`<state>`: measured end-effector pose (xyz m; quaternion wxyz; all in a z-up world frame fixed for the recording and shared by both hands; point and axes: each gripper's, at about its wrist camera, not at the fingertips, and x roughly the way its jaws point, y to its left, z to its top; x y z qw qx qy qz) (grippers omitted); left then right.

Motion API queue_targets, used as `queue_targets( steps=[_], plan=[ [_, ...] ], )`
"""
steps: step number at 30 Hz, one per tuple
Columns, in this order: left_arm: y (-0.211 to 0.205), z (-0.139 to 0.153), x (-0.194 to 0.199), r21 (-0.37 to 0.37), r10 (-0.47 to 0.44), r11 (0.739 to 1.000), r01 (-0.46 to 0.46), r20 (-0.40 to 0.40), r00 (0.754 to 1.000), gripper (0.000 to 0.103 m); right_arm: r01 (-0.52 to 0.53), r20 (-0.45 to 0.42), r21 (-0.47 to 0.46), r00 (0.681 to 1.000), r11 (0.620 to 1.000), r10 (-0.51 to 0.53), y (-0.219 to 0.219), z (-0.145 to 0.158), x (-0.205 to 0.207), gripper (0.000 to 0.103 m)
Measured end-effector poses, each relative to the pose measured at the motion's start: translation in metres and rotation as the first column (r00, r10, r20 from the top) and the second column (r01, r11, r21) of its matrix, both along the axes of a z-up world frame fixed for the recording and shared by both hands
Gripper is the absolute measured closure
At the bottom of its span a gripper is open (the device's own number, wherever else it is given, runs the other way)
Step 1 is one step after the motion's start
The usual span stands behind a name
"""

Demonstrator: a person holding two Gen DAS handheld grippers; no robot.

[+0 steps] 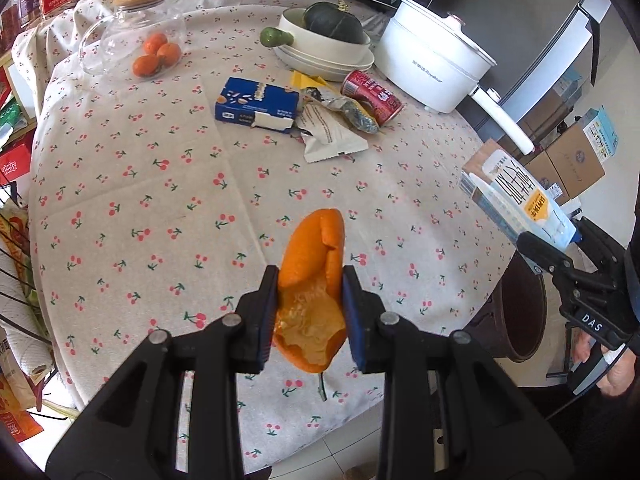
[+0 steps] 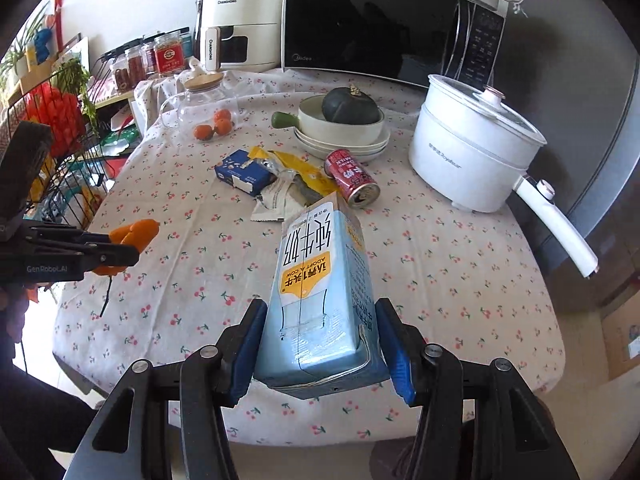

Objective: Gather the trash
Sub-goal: 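Carry the orange peel and milk carton over the bin with both tools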

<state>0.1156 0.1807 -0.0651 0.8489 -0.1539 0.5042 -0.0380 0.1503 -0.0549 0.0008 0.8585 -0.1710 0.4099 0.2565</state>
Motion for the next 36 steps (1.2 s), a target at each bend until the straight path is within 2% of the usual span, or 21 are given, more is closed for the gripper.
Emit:
queue_targets(
  steps=[4, 6, 8, 12, 17, 20, 23, 29, 33, 36],
  plan=[
    [-0.033, 0.01, 0.014, -0.009, -0.048, 0.999, 0.049, 0.026, 0.998, 0.07, 0.046, -0.004, 0.047, 0.999, 0.998, -0.045, -0.045, 0.004, -0.012, 0.047],
    [-0.055, 0.018, 0.019, -0.016, -0.091, 0.996, 0.092, 0.045, 0.995, 0.07, 0.102, -0.059, 0.042, 0.993, 0.994, -0.099, -0.065, 0.003, -0.01, 0.047],
    [-0.08, 0.026, 0.024, -0.04, -0.142, 0.989, 0.145, 0.072, 0.987, 0.071, 0.121, -0.087, 0.094, 0.99, 0.988, -0.113, -0.09, 0.006, -0.01, 0.047],
    [-0.132, 0.032, 0.028, -0.094, -0.218, 0.969, 0.228, 0.109, 0.97, 0.07, 0.196, -0.097, 0.071, 0.977, 0.978, -0.189, -0.138, 0.003, -0.01, 0.047],
    [-0.198, 0.015, 0.042, -0.084, -0.33, 0.938, 0.335, 0.067, 0.942, 0.07, 0.302, -0.151, 0.044, 0.944, 0.952, -0.292, -0.199, -0.013, -0.015, 0.047],
    [-0.229, 0.004, 0.049, -0.096, -0.372, 0.922, 0.374, 0.04, 0.927, 0.071, 0.38, -0.204, 0.03, 0.908, 0.924, -0.366, -0.238, -0.027, -0.022, 0.047],
    [-0.264, -0.003, 0.05, -0.091, -0.429, 0.898, 0.43, 0.032, 0.903, 0.07, 0.431, -0.245, 0.012, 0.876, 0.902, -0.416, -0.267, -0.039, -0.03, 0.047],
    [-0.334, -0.018, 0.044, -0.057, -0.548, 0.835, 0.548, 0.015, 0.836, 0.07, 0.479, -0.278, 0.023, 0.846, 0.878, -0.454, -0.302, -0.047, -0.047, 0.047],
    [-0.364, -0.025, 0.044, -0.065, -0.581, 0.811, 0.581, 0.013, 0.814, 0.07, 0.5, -0.289, 0.034, 0.834, 0.866, -0.47, -0.317, -0.05, -0.055, 0.047],
    [-0.373, -0.026, 0.045, -0.051, -0.589, 0.806, 0.589, 0.026, 0.808, 0.07, 0.511, -0.283, 0.032, 0.829, 0.859, -0.482, -0.327, -0.051, -0.063, 0.047]
  ],
)
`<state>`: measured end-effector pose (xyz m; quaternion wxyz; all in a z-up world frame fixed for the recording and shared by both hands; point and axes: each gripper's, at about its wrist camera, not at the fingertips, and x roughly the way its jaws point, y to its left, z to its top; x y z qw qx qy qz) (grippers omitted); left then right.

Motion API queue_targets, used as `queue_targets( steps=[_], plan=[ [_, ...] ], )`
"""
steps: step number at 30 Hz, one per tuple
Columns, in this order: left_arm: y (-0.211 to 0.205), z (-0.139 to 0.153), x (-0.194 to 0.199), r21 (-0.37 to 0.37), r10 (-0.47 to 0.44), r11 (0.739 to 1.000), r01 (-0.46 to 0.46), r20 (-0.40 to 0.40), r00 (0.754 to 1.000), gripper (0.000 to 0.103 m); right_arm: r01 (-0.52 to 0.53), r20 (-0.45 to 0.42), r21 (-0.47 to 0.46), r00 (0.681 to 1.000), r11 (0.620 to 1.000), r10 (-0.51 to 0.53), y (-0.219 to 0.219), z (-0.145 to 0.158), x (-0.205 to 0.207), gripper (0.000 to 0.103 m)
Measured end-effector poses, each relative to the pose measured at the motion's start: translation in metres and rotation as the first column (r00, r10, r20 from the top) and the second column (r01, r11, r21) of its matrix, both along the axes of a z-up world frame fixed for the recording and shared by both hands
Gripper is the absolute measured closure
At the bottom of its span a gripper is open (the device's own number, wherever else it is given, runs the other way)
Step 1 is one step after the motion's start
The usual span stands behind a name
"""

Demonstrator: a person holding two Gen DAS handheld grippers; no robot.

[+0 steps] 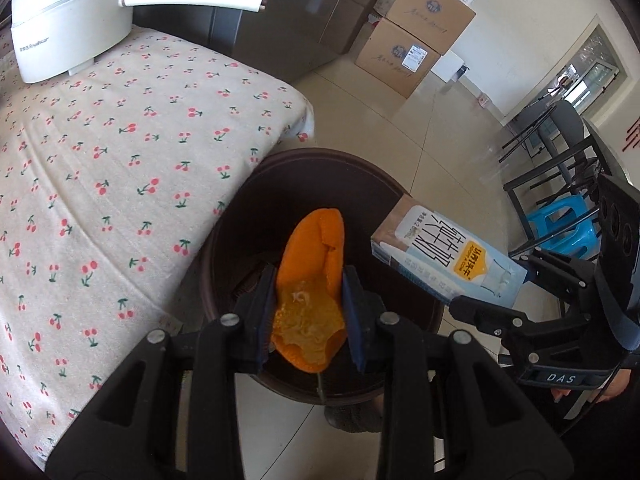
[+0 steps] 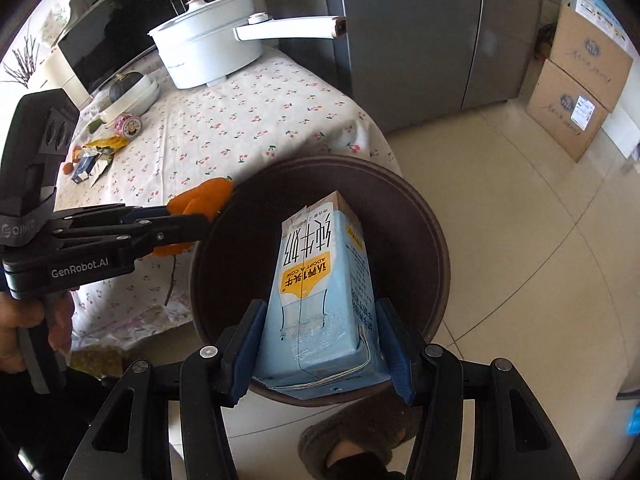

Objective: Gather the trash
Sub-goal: 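Carry the orange peel and milk carton over the bin with both tools, then open both tools to drop the peel and carton into the bin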

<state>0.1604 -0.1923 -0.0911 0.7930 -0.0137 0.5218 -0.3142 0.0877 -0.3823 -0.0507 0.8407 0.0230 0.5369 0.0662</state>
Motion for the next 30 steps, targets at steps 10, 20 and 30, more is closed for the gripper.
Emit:
queue_targets(
  steps=[10, 20, 30],
  plan=[
    [-0.012, -0.016, 0.004, -0.002, 0.006, 1.0, -0.006, -0.006, 1.0, 0.07, 0.062, -0.007, 0.022, 0.998, 0.998, -0.062, -0.032, -0.004, -0.015, 0.047],
    [0.007, -0.004, -0.003, 0.06, 0.038, 0.997, -0.041, 0.046, 0.998, 0.024, 0.067, -0.016, 0.005, 0.998, 0.998, -0.066, -0.029, -0.007, -0.01, 0.047],
    [0.07, 0.02, -0.012, 0.113, 0.132, 0.983, -0.146, 0.123, 0.984, 0.008, 0.034, -0.018, -0.033, 0.999, 0.999, -0.035, -0.002, -0.006, 0.001, 0.047]
  ],
)
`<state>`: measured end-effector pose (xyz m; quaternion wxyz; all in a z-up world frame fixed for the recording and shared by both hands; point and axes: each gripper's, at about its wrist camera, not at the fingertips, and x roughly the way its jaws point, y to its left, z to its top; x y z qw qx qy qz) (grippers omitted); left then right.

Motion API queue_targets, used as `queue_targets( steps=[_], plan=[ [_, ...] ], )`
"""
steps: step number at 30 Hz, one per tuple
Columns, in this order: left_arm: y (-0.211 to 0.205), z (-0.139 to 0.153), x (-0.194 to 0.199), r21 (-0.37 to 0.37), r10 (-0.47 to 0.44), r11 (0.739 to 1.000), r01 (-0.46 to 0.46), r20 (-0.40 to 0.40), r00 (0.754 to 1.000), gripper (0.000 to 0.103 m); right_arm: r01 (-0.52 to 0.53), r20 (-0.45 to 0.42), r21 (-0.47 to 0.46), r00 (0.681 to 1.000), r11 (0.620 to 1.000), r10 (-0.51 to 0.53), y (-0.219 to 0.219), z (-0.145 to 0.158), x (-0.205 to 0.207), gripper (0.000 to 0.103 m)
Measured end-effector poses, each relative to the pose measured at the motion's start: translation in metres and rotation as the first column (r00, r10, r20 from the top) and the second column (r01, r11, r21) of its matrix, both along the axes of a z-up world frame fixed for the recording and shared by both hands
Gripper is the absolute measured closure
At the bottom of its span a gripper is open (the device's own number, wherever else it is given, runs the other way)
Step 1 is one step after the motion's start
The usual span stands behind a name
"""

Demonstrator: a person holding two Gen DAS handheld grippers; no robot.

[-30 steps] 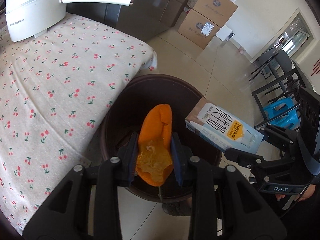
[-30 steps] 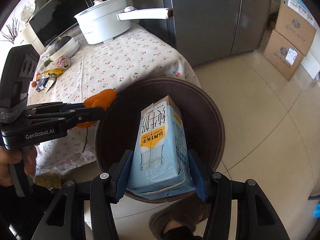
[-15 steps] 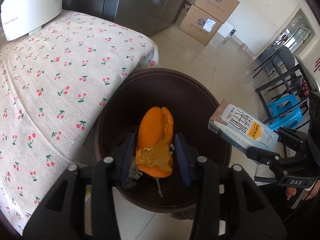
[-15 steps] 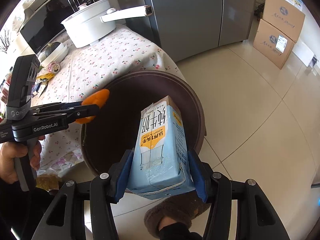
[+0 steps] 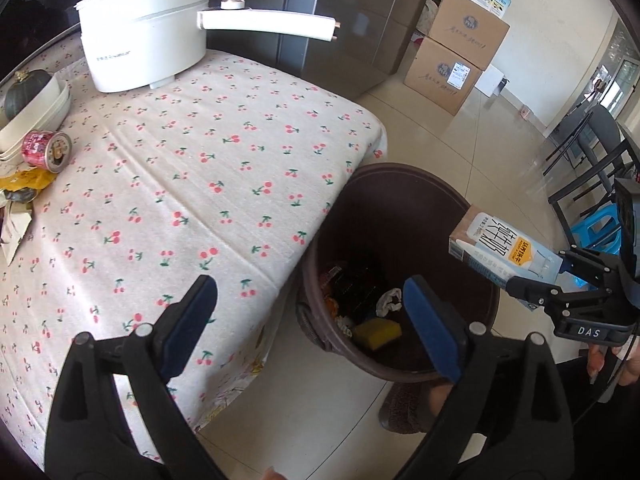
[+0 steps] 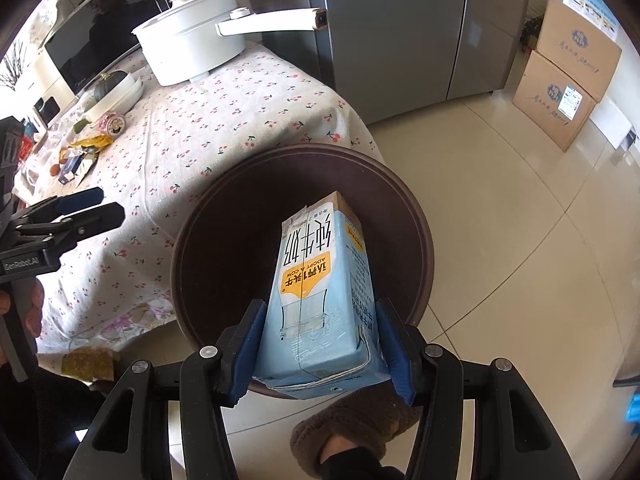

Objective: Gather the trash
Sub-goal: 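Open both tools to drop the peel and carton into the bin, then grasp the blue biscuit box on the table with the left tool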

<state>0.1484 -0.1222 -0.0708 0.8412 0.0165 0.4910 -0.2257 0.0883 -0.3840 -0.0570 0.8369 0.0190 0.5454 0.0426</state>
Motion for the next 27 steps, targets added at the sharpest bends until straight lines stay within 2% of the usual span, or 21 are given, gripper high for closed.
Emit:
queue_targets(
  steps=[8, 9, 10, 12, 18, 27],
  plan=[
    [0.036, 0.005, -0.003, 0.024, 0.061, 0.998, -0.061, -0.005, 0.998, 0.008, -0.028, 0.002, -0.042, 1.0, 0.999, 0.028, 0.029, 0.004, 0.018, 0.046],
    [0.04, 0.006, -0.003, 0.026, 0.067, 0.997, -0.067, -0.007, 0.998, 0.008, -0.024, 0.007, -0.06, 1.0, 0.998, 0.024, 0.033, 0.005, 0.019, 0.039],
    [0.045, 0.006, -0.004, 0.026, 0.072, 0.997, -0.071, -0.011, 0.997, 0.007, -0.018, 0.009, -0.078, 1.0, 0.997, 0.019, 0.037, 0.006, 0.021, 0.025],
    [0.053, 0.008, -0.005, 0.024, 0.084, 0.996, -0.084, -0.015, 0.996, 0.004, -0.01, 0.023, -0.093, 1.0, 0.996, 0.012, 0.043, 0.01, 0.023, 0.019],
    [0.074, 0.014, -0.009, 0.021, 0.113, 0.993, -0.113, -0.034, 0.993, 0.004, -0.037, 0.037, -0.079, 0.999, 0.996, 0.04, 0.068, 0.021, 0.032, 0.018],
    [0.115, 0.039, -0.003, 0.018, 0.185, 0.982, -0.186, 0.016, 0.983, 0.003, -0.126, 0.082, -0.052, 0.988, 0.991, 0.13, 0.143, 0.047, 0.066, 0.017]
  ],
)
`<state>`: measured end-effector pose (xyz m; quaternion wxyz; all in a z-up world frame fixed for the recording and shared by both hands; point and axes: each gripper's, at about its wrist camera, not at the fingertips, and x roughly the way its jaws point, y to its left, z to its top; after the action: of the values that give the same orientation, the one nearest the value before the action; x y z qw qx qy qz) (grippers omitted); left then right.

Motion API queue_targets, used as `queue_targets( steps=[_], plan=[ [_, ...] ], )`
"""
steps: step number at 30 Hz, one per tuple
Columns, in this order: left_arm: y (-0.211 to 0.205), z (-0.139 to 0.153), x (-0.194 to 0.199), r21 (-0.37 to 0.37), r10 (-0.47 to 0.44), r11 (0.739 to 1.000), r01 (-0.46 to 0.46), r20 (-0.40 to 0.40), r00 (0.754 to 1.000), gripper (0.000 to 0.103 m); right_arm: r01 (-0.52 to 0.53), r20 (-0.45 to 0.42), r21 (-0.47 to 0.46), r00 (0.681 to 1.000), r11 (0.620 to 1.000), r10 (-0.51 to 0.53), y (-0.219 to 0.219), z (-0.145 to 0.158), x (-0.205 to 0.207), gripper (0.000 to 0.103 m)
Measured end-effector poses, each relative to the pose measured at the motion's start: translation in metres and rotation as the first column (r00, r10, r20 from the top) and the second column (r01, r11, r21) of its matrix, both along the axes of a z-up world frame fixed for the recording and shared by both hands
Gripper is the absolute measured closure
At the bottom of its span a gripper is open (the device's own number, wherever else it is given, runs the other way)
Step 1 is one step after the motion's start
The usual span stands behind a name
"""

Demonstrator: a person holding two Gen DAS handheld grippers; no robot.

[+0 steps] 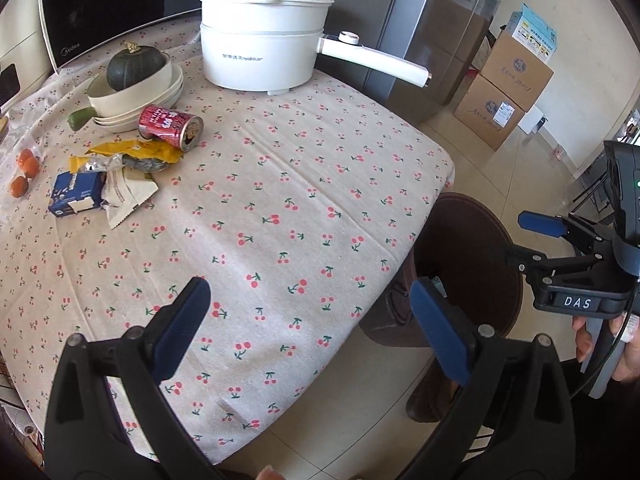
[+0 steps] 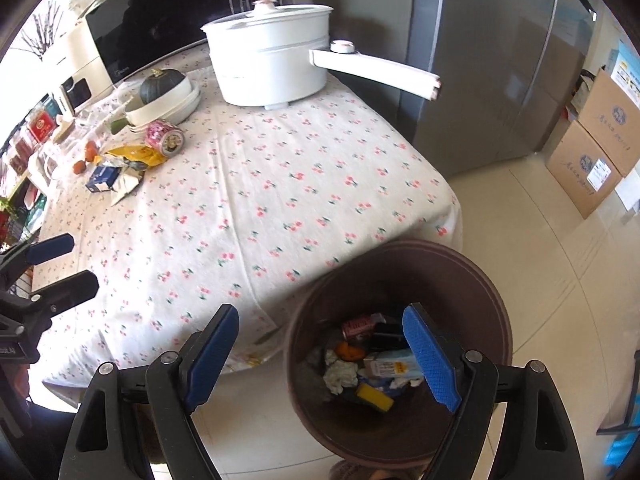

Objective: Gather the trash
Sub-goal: 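Grasp the blue biscuit box on the table with the left tool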

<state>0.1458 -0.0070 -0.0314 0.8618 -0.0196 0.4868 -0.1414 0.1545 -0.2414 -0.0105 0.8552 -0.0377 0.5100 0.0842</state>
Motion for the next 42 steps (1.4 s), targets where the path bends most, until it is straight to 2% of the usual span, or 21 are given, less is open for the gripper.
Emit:
queue_targets(
  steps=[4, 9, 15, 20, 24, 29, 37, 42],
  plan=[
    [0.032, 0.009, 0.008, -0.027, 0.077, 0.997, -0.077, -0.002, 0.997, 0.003, -0.055, 0.029, 0.022, 0.998, 0.998, 0.055, 0.034, 0.012, 0.011, 0.016],
    [0.077, 0.023, 0.011, -0.073, 0.183, 0.981, -0.181, 0.015, 0.983, 0.003, -0.065, 0.06, 0.035, 0.996, 0.997, 0.063, 0.062, 0.018, 0.026, 0.016],
    [0.128, 0.035, 0.008, -0.036, 0.313, 0.95, -0.311, 0.082, 0.946, 0.003, -0.064, 0.074, 0.02, 0.995, 0.998, 0.063, 0.083, 0.014, 0.041, 0.015],
    [0.162, 0.027, 0.009, -0.02, 0.38, 0.925, -0.38, 0.105, 0.919, 0.003, -0.066, 0.069, 0.011, 0.995, 0.998, 0.065, 0.093, -0.001, 0.049, 0.015],
    [0.179, 0.012, 0.017, 0.0, 0.375, 0.927, -0.376, 0.07, 0.924, 0.003, -0.089, 0.012, -0.011, 0.996, 0.996, 0.089, 0.101, -0.014, 0.065, 0.015],
    [0.198, -0.003, 0.036, 0.117, 0.362, 0.923, -0.366, 0.055, 0.93, 0.003, -0.137, 0.023, -0.037, 0.99, 0.99, 0.138, 0.116, -0.01, 0.085, 0.015],
    [0.24, -0.02, 0.063, 0.083, 0.384, 0.92, -0.383, 0.007, 0.923, 0.003, -0.206, 0.062, 0.004, 0.977, 0.979, 0.205, 0.143, -0.012, 0.115, 0.014],
    [0.25, -0.032, 0.088, 0.017, 0.346, 0.938, -0.346, 0.006, 0.938, 0.003, -0.255, 0.093, -0.011, 0.963, 0.967, 0.255, 0.164, -0.023, 0.137, 0.014]
  ],
)
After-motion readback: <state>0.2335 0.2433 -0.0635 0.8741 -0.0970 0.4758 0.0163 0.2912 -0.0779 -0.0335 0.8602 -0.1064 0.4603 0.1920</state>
